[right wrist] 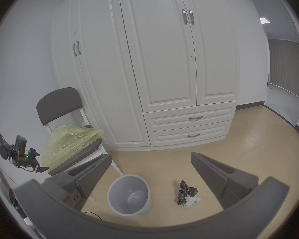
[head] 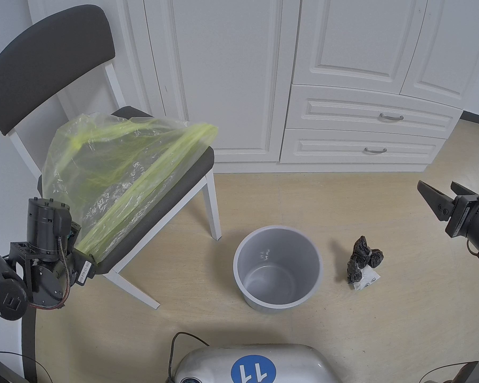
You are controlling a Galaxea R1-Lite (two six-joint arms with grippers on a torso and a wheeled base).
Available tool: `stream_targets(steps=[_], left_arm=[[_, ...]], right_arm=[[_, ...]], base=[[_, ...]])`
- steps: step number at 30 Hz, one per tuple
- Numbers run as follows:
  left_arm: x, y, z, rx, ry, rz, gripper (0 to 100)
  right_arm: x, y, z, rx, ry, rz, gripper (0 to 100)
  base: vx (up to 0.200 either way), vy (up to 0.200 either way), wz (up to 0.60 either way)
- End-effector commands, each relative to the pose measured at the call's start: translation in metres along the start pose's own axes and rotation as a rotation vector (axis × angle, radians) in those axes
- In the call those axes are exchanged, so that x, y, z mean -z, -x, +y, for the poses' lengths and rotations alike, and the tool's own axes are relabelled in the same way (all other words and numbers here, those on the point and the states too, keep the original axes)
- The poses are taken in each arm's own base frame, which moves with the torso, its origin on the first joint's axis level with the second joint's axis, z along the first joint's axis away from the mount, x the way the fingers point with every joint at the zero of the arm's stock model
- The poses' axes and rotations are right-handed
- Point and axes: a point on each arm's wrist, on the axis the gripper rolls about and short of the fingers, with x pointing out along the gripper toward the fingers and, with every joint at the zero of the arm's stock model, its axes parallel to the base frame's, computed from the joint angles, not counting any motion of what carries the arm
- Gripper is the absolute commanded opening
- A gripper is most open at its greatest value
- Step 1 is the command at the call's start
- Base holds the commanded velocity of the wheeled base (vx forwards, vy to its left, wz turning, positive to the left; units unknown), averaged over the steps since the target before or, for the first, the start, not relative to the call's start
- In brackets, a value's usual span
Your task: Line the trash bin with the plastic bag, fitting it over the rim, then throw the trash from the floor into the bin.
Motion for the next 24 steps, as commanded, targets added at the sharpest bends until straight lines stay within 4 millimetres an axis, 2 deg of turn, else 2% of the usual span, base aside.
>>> stream_targets(steps=[1, 8, 11, 15, 24], left_arm=[[0.004, -0.006, 0.005, -0.023, 0.012, 0.032, 100], [0.011, 0.007, 0.025, -0.070, 0.068, 0.006, 100], [0.012, 0.005, 0.029, -0.087, 0.081, 0.017, 100], [0.011, 0.000, 0.025, -0.085, 0.086, 0.017, 100], [0.008, -0.029, 0.005, -0.111, 0.100, 0.005, 100]], right_arm=[[-0.001, 0.001, 0.000, -0.001, -0.002, -0.006, 100], [-0.003, 0.002, 0.000, -0.004, -0.002, -0.014, 100], [-0.002, 0.002, 0.000, -0.005, -0.002, -0.012, 100], [-0.002, 0.001, 0.000, -0.005, -0.002, -0.010, 100], [-0.002, 0.002, 0.000, -0.008, -0.002, -0.012, 100]], base=[[0.000, 0.000, 0.00], [0.000, 0.000, 0.00], [0.000, 0.000, 0.00], [0.000, 0.000, 0.00], [0.000, 0.000, 0.00]])
